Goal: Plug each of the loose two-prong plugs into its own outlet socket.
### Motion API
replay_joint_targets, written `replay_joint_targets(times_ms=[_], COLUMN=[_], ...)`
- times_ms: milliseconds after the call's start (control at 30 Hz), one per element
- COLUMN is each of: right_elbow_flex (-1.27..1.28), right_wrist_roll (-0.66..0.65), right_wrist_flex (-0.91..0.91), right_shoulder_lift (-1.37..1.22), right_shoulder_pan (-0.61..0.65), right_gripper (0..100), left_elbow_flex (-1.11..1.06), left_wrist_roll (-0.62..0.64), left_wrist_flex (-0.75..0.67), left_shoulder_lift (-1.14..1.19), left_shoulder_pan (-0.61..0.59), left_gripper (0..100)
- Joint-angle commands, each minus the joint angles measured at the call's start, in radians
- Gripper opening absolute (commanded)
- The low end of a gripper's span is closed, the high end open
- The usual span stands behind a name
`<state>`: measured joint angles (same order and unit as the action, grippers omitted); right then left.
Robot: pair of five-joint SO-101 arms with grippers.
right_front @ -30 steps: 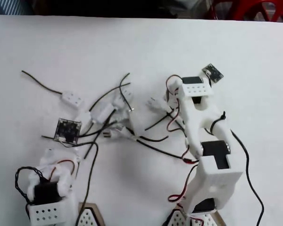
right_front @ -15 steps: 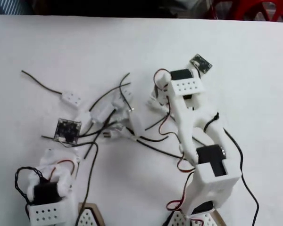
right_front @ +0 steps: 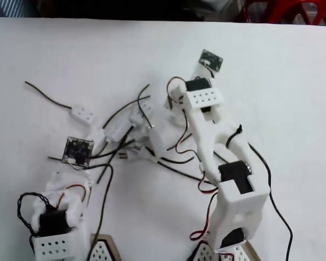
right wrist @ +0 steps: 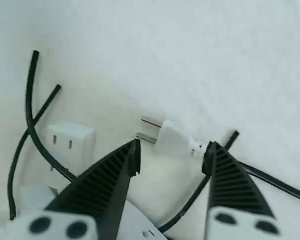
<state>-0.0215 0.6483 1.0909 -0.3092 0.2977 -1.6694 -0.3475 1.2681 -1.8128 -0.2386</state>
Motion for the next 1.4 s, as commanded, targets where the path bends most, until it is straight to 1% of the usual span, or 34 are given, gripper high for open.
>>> replay_joint_targets(times_ms=[0, 100, 133, 200, 300, 400, 533, 600, 700, 867, 1133, 1267, 1367], right_elbow_flex=[-0.051, -0.046, -0.043, -0.043, -0.043, -0.043, -0.038, -0.044, -0.043, -0.043, -0.041, -0.041, -0.04], right_wrist_roll=[-0.018, -0.02, -0.023, -0.048, -0.069, -0.107, -0.155, -0.19, -0.276, -0.506, -0.893, -1.056, -1.146], right_wrist_flex=[-0.067, -0.145, -0.162, -0.189, -0.239, -0.275, -0.265, -0.205, -0.079, 0.137, 0.409, 0.545, 0.627], right_shoulder_lift=[0.013, 0.005, -0.007, -0.039, -0.113, -0.179, -0.202, -0.199, -0.17, -0.128, -0.131, -0.13, -0.122], right_shoulder_pan=[-0.019, -0.038, -0.042, -0.042, -0.033, -0.019, 0.005, 0.015, 0.042, 0.065, 0.021, -0.018, -0.047], right_gripper=[16.1, 1.9, 1.0, 4.8, 1.8, 1.9, 1.7, 1.7, 1.7, 1.7, 1.7, 1.7, 1.7], left_elbow_flex=[0.021, 0.021, 0.021, 0.021, 0.021, 0.021, 0.021, 0.021, 0.021, 0.021, 0.021, 0.021, 0.021], left_wrist_roll=[-0.008, -0.008, -0.008, -0.008, -0.008, -0.008, -0.008, -0.008, -0.008, -0.008, -0.008, -0.008, -0.008], left_wrist_flex=[0.014, 0.014, 0.014, 0.014, 0.014, 0.014, 0.014, 0.014, 0.014, 0.014, 0.014, 0.014, 0.014], left_shoulder_lift=[-0.001, -0.001, -0.001, -0.001, -0.001, -0.001, -0.001, -0.001, -0.001, -0.001, -0.001, -0.001, -0.001], left_shoulder_pan=[-0.012, -0.012, -0.012, -0.012, -0.012, -0.012, -0.012, -0.012, -0.012, -0.012, -0.012, -0.012, -0.012], left_gripper=[2, 2, 2, 2, 2, 2, 2, 2, 2, 2, 2, 2, 2])
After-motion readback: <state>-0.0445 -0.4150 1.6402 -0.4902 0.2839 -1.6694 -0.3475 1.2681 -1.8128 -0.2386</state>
